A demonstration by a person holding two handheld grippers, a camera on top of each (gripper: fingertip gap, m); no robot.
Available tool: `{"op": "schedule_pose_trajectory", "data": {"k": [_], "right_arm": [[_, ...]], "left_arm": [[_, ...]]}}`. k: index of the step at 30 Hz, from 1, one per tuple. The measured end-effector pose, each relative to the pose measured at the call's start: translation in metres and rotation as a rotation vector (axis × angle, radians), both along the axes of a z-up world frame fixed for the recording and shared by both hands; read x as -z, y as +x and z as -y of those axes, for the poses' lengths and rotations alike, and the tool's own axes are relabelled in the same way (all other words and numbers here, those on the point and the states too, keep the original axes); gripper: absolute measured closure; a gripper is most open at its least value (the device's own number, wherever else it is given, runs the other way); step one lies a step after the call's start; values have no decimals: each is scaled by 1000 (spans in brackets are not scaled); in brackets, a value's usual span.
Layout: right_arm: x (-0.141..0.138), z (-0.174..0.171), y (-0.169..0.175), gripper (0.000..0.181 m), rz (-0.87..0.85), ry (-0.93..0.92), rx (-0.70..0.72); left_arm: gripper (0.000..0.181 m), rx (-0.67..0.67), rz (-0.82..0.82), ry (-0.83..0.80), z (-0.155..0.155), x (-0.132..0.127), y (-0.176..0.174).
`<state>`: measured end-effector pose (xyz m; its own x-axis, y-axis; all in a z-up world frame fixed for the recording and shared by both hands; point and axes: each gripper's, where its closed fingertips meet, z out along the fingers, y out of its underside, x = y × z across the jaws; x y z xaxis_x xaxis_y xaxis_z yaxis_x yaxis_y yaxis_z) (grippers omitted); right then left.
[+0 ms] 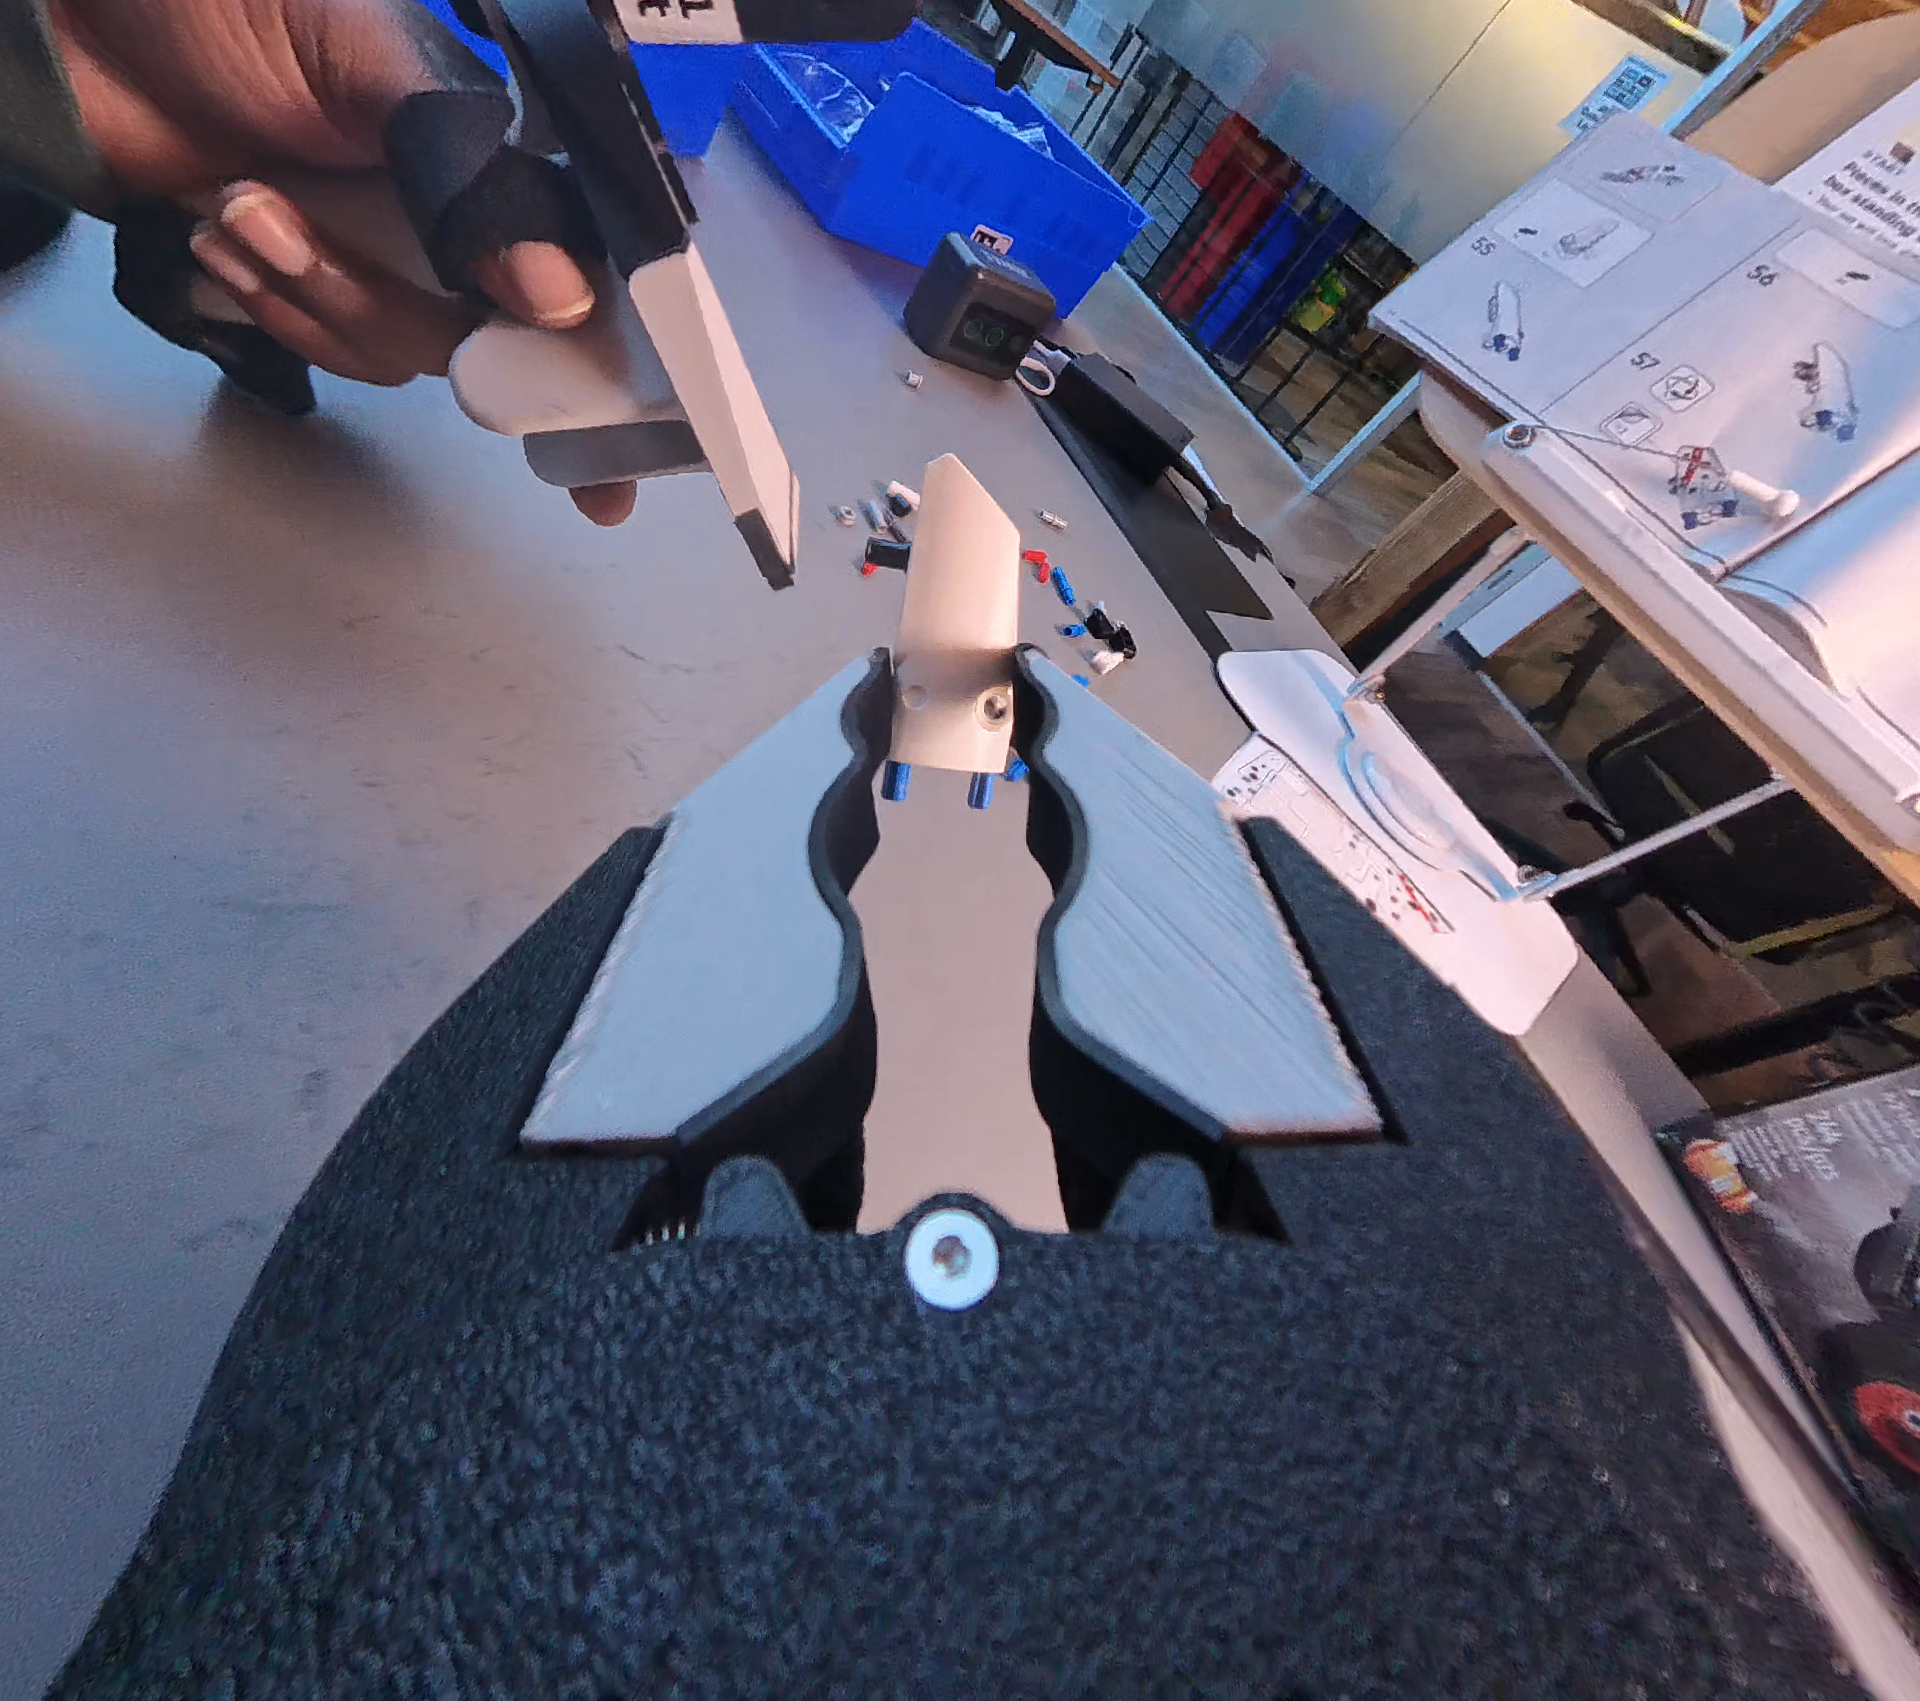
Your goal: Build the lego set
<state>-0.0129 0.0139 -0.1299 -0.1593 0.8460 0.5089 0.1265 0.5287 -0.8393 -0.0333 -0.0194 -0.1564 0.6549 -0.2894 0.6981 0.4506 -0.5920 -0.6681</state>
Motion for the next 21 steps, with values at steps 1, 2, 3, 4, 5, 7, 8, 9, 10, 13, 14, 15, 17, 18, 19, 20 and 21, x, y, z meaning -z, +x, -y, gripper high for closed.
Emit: {"op": "schedule_pose_trajectory", "data": {"k": [1, 2, 3, 4, 5, 7, 8, 9, 10, 13, 14, 15, 17, 18, 19, 20, 21], "right_arm": [[0, -2, 0, 159, -2, -18, 1], [-1, -3, 1, 159, -2, -32, 3], [-1, -3, 1, 159, -1, -43, 1], [-1, -3, 2, 159, 1, -53, -3], [0, -2, 2, 159, 5, -59, -9], [1, 2, 2, 159, 18, -66, -25], [2, 4, 2, 159, 25, -69, -31], [3, 5, 3, 159, 33, -73, -39], [5, 6, 3, 159, 42, -81, -45], [9, 11, 5, 158, 72, -117, -86], [11, 14, 5, 158, 90, -129, -104], [14, 16, 6, 158, 109, -128, -116], [23, 20, 8, 158, 159, -86, -133], [29, 22, 9, 158, 184, -49, -138], [34, 25, 10, 158, 210, -14, -148], [38, 28, 11, 158, 229, 16, -161], [43, 31, 12, 158, 251, 50, -172]], "left_arm": [[180, -2, 3, 9, 0, -1, 0], [176, 1, 7, 26, -1, -3, 0], [172, 2, 7, 48, -1, -7, 0], [169, 1, 3, 68, -1, -10, 0], [165, 3, 0, 85, -1, -12, 0], [160, 10, -7, 116, -1, -16, 0], [158, 14, -12, 129, -1, -18, 1], [157, 19, -18, 141, 0, -19, 1], [156, 23, -26, 150, 0, -20, 2], [153, 49, -56, 180, 0, -23, 6], [151, 69, -73, 190, 0, -24, 8], [151, 90, -94, 193, 0, -24, 11], [149, 145, -112, 167, 1, -19, 18], [149, 177, -103, 138, 2, -15, 22], [149, 212, -90, 107, 4, -11, 26], [149, 243, -80, 79, 5, -6, 31], [153, 267, -80, 51, 7, -1, 35]]}}
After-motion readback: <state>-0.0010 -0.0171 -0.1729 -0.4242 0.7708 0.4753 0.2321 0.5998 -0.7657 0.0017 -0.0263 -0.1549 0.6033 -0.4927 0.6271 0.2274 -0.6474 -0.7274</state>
